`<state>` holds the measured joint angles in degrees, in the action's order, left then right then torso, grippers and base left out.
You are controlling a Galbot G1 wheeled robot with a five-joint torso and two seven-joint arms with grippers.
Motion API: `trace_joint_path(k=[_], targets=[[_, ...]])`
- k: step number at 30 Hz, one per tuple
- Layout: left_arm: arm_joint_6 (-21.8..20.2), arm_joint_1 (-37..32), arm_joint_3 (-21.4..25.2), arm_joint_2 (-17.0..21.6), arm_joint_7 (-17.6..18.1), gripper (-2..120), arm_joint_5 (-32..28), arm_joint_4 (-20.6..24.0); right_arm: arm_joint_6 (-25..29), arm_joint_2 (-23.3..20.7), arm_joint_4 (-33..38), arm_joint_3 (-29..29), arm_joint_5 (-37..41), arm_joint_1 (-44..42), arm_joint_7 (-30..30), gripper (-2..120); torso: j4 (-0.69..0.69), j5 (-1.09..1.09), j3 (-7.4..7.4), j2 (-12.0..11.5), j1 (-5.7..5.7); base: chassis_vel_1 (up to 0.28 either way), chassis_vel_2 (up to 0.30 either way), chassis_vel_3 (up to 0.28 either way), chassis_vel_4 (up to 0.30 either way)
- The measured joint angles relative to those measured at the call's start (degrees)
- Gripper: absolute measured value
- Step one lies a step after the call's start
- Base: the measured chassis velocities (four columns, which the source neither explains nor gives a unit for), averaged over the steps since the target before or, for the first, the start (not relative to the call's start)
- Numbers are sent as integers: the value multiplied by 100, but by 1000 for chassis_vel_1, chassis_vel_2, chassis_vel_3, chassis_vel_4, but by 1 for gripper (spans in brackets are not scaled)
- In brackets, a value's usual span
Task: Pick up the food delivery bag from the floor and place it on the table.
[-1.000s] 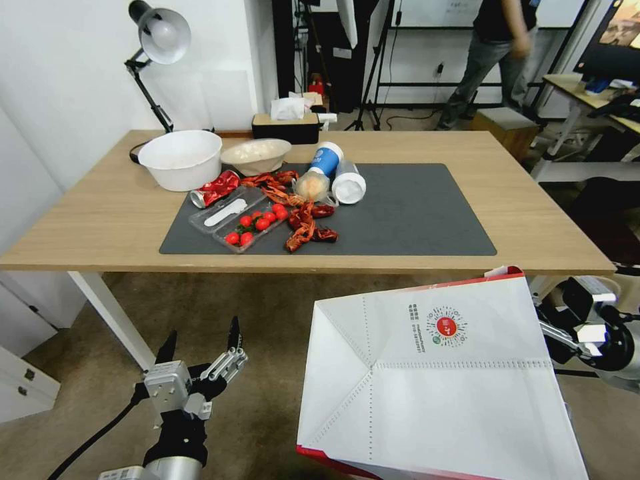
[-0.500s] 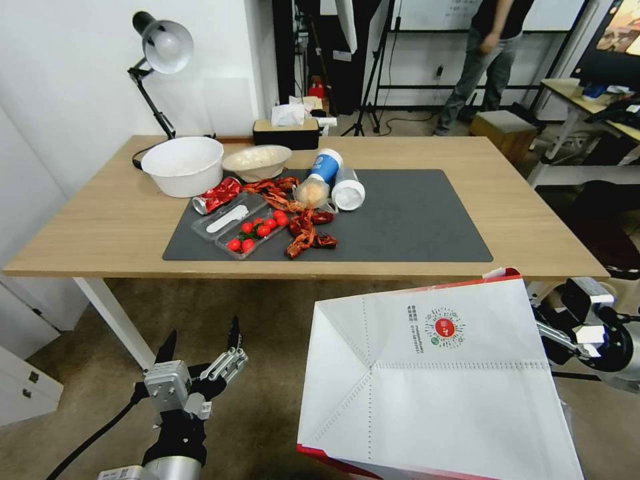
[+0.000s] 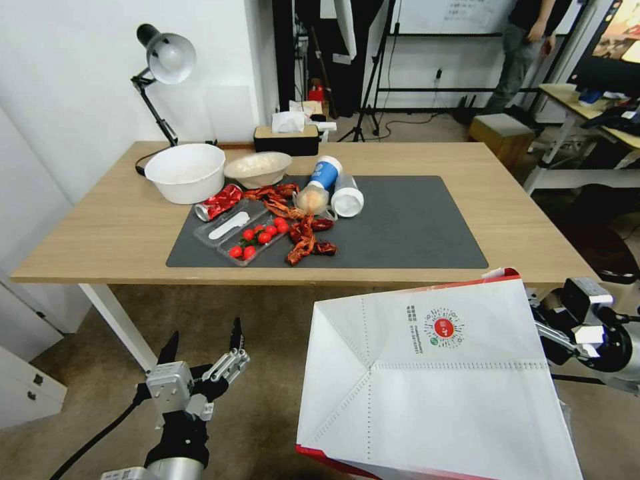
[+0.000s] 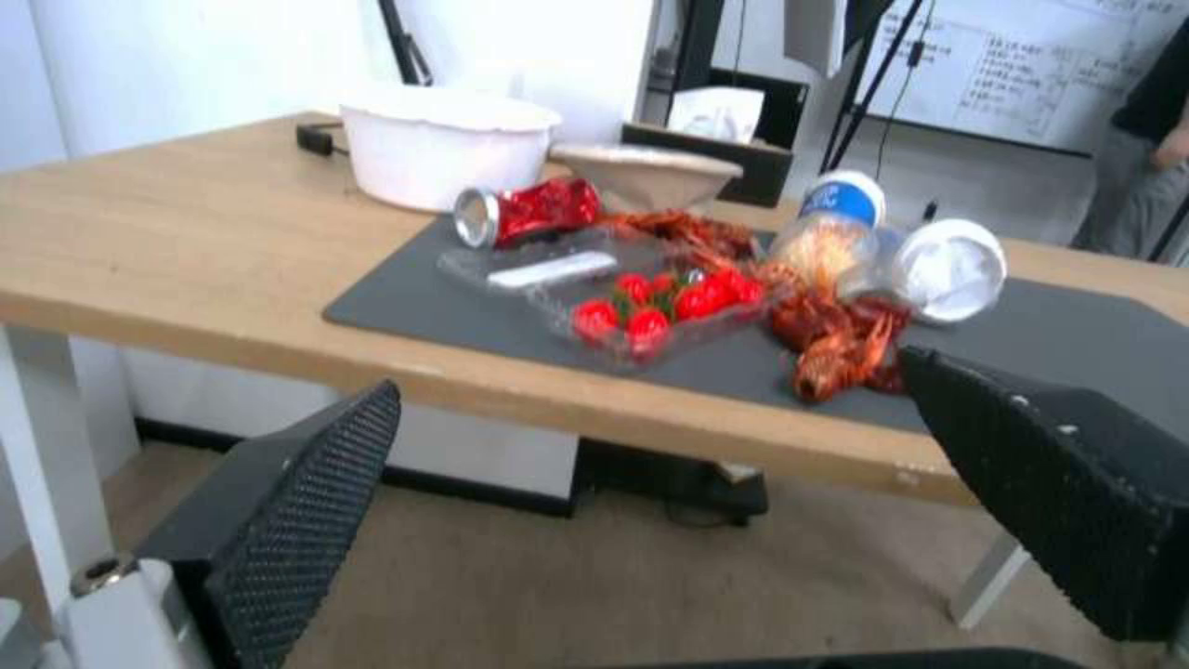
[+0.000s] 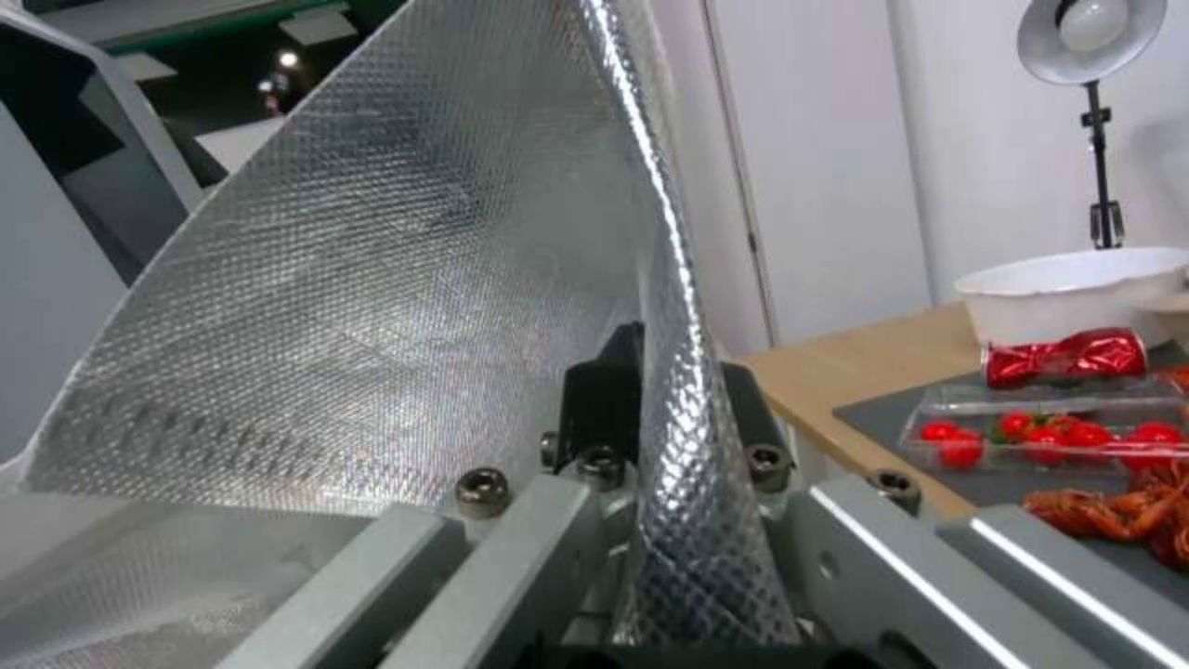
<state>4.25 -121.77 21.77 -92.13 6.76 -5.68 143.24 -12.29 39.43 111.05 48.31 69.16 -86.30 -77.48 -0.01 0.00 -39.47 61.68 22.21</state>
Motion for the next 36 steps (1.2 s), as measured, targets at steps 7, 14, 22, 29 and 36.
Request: trace_joint_path(k=[7, 14, 22, 29, 36], targets=[[60, 26, 32, -1, -124, 100, -1, 0, 4, 8, -25, -15, 3, 17, 0, 0, 0, 0, -114, 207, 93, 0, 0, 0, 0], [40, 19, 36, -1, -139, 100, 13, 0, 9, 21, -41, -23, 3, 30, 0, 0, 0, 0, -118, 212, 95, 0, 0, 0, 0], [0, 27, 43, -1, -143, 100, 16, 0, 33, 23, -68, -14, 32, 41, 45, 0, 0, 0, -106, 188, 85, 0, 0, 0, 0], [-20, 39, 46, -1, -133, 100, -4, 0, 139, -2, 2, 4, 383, 27, 470, 0, 0, 0, -96, 172, 76, 0, 0, 0, 0], [-20, 68, 0, 0, -134, 100, -19, 0, 226, -87, 131, 224, 798, -38, 904, 0, 0, 0, -89, 160, 71, 0, 0, 0, 0]])
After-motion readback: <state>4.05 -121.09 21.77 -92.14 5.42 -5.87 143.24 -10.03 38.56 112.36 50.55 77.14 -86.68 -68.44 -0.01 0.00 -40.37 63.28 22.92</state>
